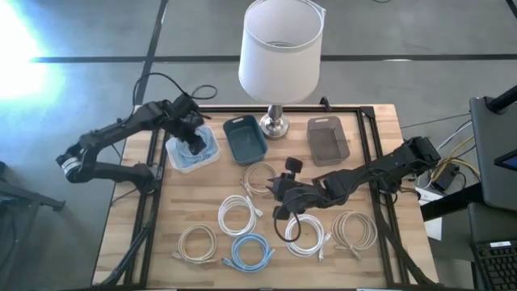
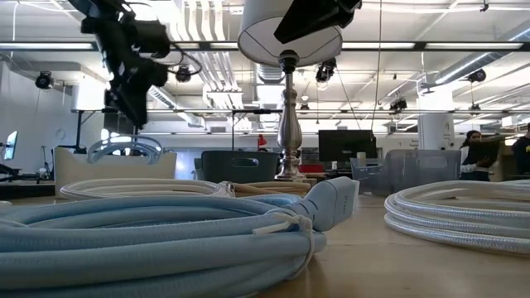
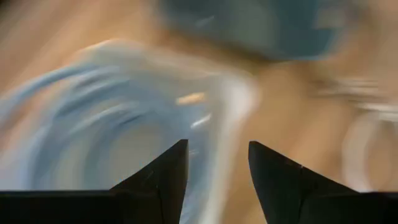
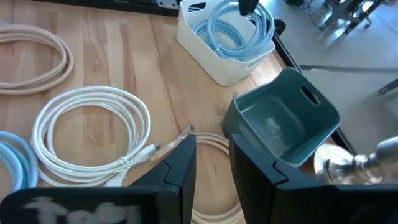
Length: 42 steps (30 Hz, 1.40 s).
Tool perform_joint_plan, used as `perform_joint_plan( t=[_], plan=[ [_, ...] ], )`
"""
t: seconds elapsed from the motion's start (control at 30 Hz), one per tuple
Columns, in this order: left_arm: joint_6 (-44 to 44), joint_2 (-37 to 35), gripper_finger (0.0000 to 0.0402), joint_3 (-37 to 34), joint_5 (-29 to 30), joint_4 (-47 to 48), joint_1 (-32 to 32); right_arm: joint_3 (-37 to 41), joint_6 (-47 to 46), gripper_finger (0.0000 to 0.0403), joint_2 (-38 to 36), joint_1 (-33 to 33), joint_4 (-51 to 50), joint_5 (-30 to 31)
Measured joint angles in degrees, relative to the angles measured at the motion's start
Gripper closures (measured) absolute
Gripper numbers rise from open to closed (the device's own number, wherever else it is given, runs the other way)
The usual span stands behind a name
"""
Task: Pick & Place USB Port
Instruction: Put the left white charger cable into the blue bin
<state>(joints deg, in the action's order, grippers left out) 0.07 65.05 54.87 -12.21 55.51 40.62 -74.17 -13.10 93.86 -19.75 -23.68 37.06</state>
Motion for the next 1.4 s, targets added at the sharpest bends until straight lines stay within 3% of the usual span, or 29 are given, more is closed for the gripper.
perform_joint_plan(
  t=[0.1, 0.2, 0.37, 0.47, 0.67, 0.87, 1.0, 1.4],
  plan=[
    [0.74, -0.19, 0.024, -1.35, -8.9, -7.17, -4.67, 0.82, -2.79, 0.0312, 0.0, 0.02, -0.09, 0.0],
    [0.94, -0.19, 0.0247, -1.92, -11.32, -13.32, -10.99, 1.93, -4.81, 0.0304, 0.0, 0.03, -0.06, -0.8],
    [1.11, -0.18, 0.025, -2.64, -10.73, -21.15, -22.64, 3.32, -6.46, 0.0283, 0.0, 0.25, -0.04, -8.59],
    [1.19, 0.21, 0.025, -2.98, -9.41, -23.45, -28.97, 3.83, -6.5, 0.0271, 0.0, 0.24, 0.18, -8.96],
    [-0.03, 1.83, 0.025, -6.48, -0.17, -27.81, -38.07, 4.01, -8.52, 0.025, 0.0, 0.31, 0.27, -8.97],
    [-3.17, 6.26, 0.025, -9.87, 0.73, -34.0, -41.11, 4.79, -9.86, 0.0243, 0.0, 0.31, 0.39, -8.84],
    [-8.24, 10.74, 0.025, -11.64, 0.75, -36.76, -41.18, 5.33, -9.85, 0.0243, 0.0, 0.31, 0.39, -8.68],
    [-12.38, 22.53, 0.025, -13.07, 0.62, -42.54, -41.13, 7.0, -9.34, 0.0241, 0.0, 0.46, 0.55, -8.61]
  ],
)
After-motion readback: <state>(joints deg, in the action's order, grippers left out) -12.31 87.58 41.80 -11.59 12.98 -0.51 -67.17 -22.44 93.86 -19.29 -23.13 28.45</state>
